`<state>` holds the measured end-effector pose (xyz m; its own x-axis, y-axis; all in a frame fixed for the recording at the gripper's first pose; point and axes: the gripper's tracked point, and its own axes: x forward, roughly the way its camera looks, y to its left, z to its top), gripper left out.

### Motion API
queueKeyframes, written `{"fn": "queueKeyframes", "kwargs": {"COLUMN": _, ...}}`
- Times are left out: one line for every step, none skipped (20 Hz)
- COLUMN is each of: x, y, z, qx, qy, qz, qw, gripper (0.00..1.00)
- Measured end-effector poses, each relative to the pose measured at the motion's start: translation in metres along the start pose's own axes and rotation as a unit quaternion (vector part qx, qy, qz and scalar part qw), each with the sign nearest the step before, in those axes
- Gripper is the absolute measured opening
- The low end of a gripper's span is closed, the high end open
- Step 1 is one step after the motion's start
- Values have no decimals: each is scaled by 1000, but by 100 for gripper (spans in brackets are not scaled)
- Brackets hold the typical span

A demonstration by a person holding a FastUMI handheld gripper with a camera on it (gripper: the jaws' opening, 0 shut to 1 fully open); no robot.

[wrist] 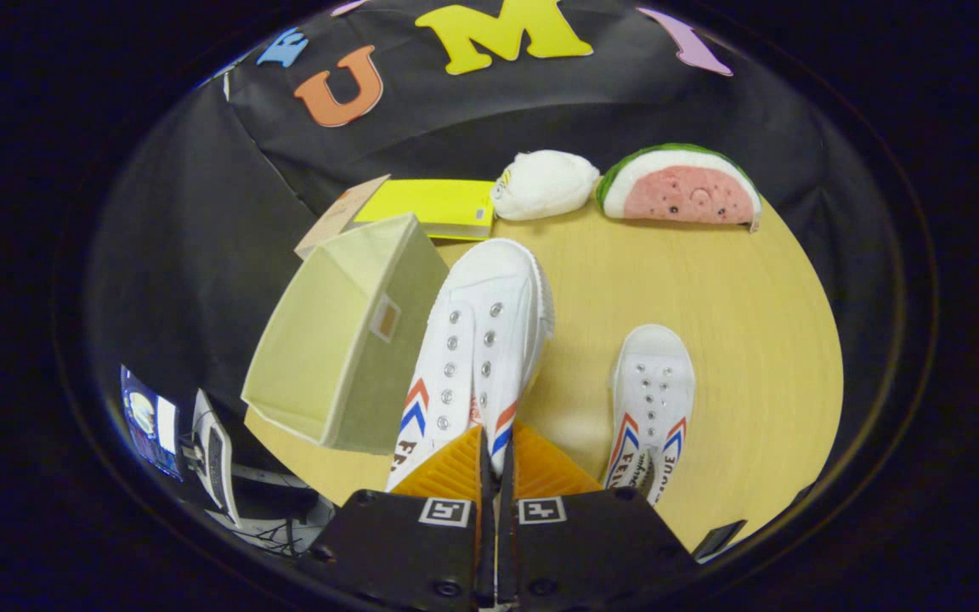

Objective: Open the storage box then place both shoes into the box .Put the left shoe in first, then the right shoe, with the right side of both shoes facing outward in a uniform manner.

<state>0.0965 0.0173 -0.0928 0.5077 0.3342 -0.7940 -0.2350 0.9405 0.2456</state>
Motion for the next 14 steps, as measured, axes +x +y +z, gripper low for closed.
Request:
{"fn": "queueKeyframes", "kwargs": {"x": -10, "y": 13, "z": 3, "qx": 2, "qy": -3, "qz": 4, "qw": 1000, "gripper": 7}}
{"fn": "queueKeyframes", "kwargs": {"x": -19, "y": 25, "z": 9, "qx": 5, "qy": -8, "qz": 7, "qw": 1000, "gripper": 7}}
{"fn": "queueKeyframes", "kwargs": {"x": -26, "y": 37, "z": 16, "qx": 6, "qy": -15, "qz": 8, "qw": 1000, "gripper": 7}}
{"fn": "queueKeyframes", "kwargs": {"x": -32, "y": 48, "z": 22, "qx": 4, "qy": -25, "qz": 4, "qw": 1000, "gripper": 7}}
{"fn": "queueKeyframes", "kwargs": {"x": -35, "y": 58, "z": 26, "qx": 2, "qy": -31, "qz": -1, "qw": 1000, "gripper": 7}}
{"fn": "queueKeyframes", "kwargs": {"x": -36, "y": 70, "z": 31, "qx": -6, "qy": -35, "qz": -4, "qw": 999, "gripper": 6}}
{"fn": "queueKeyframes", "kwargs": {"x": -34, "y": 82, "z": 32, "qx": -14, "qy": -34, "qz": -5, "qw": 999, "gripper": 7}}
{"fn": "queueKeyframes", "kwargs": {"x": -30, "y": 97, "z": 32, "qx": -23, "qy": -27, "qz": -3, "qw": 999, "gripper": 6}}
{"fn": "queueKeyframes", "kwargs": {"x": -24, "y": 112, "z": 31, "qx": -34, "qy": -21, "qz": 4, "qw": 999, "gripper": 6}}
{"fn": "queueKeyframes", "kwargs": {"x": -16, "y": 125, "z": 32, "qx": -37, "qy": -13, "qz": 11, "qw": 999, "gripper": 6}}
{"fn": "queueKeyframes", "kwargs": {"x": -7, "y": 137, "z": 31, "qx": -36, "qy": -8, "qz": 15, "qw": 999, "gripper": 6}}
{"fn": "queueKeyframes", "kwargs": {"x": 0, "y": 148, "z": 36, "qx": -36, "qy": -7, "qz": 15, "qw": 999, "gripper": 7}}
{"fn": "queueKeyframes", "kwargs": {"x": 7, "y": 157, "z": 42, "qx": -41, "qy": -11, "qz": 12, "qw": 999, "gripper": 7}}
{"fn": "queueKeyframes", "kwargs": {"x": 15, "y": 165, "z": 48, "qx": -43, "qy": -16, "qz": 6, "qw": 999, "gripper": 7}}
